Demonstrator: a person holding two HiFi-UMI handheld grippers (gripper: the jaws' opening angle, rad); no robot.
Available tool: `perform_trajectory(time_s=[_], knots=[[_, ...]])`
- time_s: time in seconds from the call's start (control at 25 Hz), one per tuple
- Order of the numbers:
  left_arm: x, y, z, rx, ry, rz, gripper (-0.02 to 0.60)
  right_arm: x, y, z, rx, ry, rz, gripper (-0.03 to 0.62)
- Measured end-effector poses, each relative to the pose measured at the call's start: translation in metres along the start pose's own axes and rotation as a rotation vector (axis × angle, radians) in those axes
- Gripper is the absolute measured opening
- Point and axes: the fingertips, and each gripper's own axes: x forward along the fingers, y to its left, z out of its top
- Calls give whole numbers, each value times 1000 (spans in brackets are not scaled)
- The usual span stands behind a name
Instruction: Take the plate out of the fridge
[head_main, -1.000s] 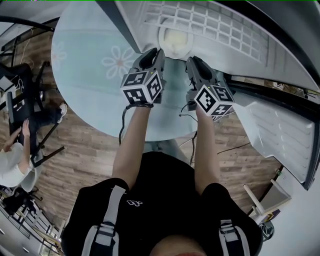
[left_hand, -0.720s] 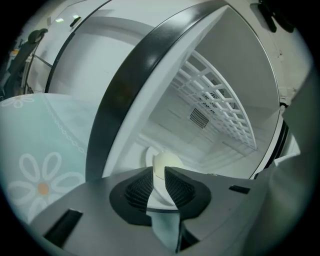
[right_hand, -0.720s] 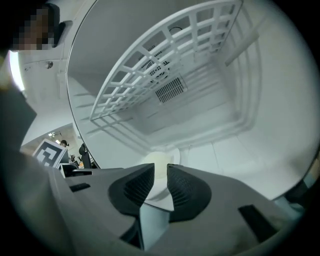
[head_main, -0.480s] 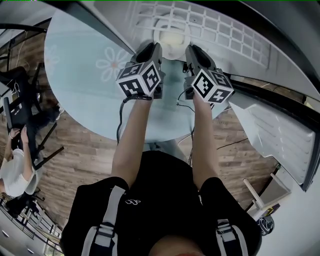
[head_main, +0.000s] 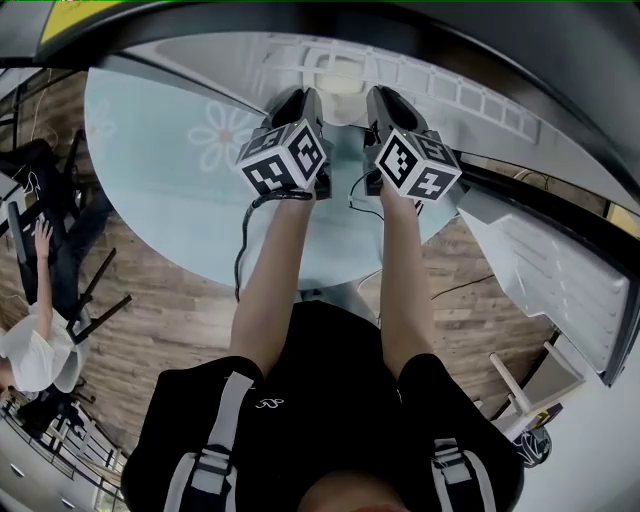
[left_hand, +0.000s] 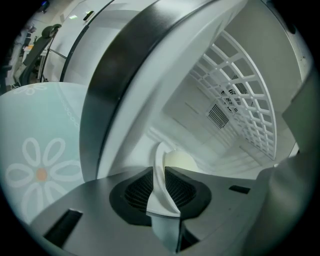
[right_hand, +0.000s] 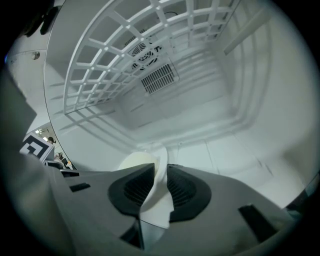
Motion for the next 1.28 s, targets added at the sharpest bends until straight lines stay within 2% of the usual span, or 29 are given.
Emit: perform_trajectory(time_s=[0.28,0.48,0.68,0.84,1.0,1.28], knots=[[7,-4,-2,-23,17,-13,79,8,-5,-6,-14,75,-79,84],[9,-4,0,-10,8,-5,66,12,0,-9,7,123,-65,80],[9,-6,-1,-23,15,-27,52,11,-2,-8,59,117,-61,72],[0,-11,-1,-3,-15,-35,61,4,-1,-9,122,81,-47,69],[-9,-17,-9,-13,-9,-52,69,-12,0,-3,174,-1,-23,57],[-44,-33,-14,-10,-54,-85,80,-47,19,21,202,-122,30,35]])
